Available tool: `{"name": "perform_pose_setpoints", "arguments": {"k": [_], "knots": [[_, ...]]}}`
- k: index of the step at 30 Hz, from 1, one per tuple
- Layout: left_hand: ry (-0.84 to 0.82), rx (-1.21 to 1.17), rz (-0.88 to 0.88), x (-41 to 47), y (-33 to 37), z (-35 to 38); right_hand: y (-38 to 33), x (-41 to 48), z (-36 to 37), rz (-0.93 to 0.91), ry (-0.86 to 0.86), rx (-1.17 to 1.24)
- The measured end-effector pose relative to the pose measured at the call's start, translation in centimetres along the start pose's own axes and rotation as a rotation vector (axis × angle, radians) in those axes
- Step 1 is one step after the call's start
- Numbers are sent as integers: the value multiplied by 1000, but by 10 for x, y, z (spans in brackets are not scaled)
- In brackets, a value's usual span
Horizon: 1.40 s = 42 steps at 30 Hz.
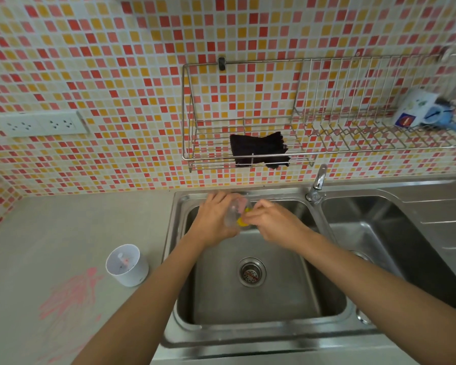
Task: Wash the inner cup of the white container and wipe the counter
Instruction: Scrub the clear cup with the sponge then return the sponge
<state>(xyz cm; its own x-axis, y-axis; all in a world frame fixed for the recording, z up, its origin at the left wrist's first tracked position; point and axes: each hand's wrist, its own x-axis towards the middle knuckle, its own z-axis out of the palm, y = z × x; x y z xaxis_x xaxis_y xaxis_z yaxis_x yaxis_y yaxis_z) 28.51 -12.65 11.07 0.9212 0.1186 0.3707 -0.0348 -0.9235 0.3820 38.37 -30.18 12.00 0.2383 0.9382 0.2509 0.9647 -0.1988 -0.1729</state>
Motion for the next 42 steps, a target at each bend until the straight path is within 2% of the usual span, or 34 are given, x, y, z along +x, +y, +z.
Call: {"name": "perform_pose_setpoints", "arguments": {"k": [2, 4, 6, 8, 9, 11, 13, 15, 17, 18, 20, 22, 23, 25, 27, 29, 35, 42], "knots": [[-21, -16, 24, 1, 3, -2, 6, 1, -1, -32, 17, -189], [-45, -18, 19, 2, 2, -5, 3, -1, 4, -19, 72, -215], [-64, -11, 10, 1, -2, -3, -10, -4, 12, 81, 109, -8], [-93, 14, 0, -1, -5, -2, -22, -5, 17, 273, 80, 316], [-106, 25, -7, -2, -5, -2, -23, -5, 19, 333, 54, 398], [-115, 31, -7, -4, -4, -2, -19, -3, 19, 296, 8, 368], [-130, 15, -1, -3, -1, -3, -12, -1, 11, 130, -56, 149], [-142, 1, -3, -1, 1, -3, -4, 3, 8, 20, -28, -124], [-141, -17, -4, 4, -1, -3, -1, 3, 11, 26, 24, -207], [-148, -25, -7, 5, -3, -3, -4, 3, 12, 53, 45, -181], [-161, -22, -10, 6, -6, -3, -12, 1, 13, 168, 46, 52], [-181, -16, -22, 4, -9, 0, -17, 0, 9, 313, -29, 314], [-193, -18, -29, 2, -9, 2, -17, -1, 8, 320, -58, 346], [-206, -24, -29, 1, -10, 5, -12, 0, 4, 249, -73, 297], [-208, -34, -28, 3, -8, 6, -2, 0, 7, 104, -58, 93], [-206, -30, -27, 6, -6, 2, 8, 0, 9, 38, -38, -48], [-284, -46, -52, 10, -8, -5, 5, -13, 6, -38, 4, -6], [-196, -153, -140, 7, -2, -2, 5, -8, 9, -16, 109, 0]]}}
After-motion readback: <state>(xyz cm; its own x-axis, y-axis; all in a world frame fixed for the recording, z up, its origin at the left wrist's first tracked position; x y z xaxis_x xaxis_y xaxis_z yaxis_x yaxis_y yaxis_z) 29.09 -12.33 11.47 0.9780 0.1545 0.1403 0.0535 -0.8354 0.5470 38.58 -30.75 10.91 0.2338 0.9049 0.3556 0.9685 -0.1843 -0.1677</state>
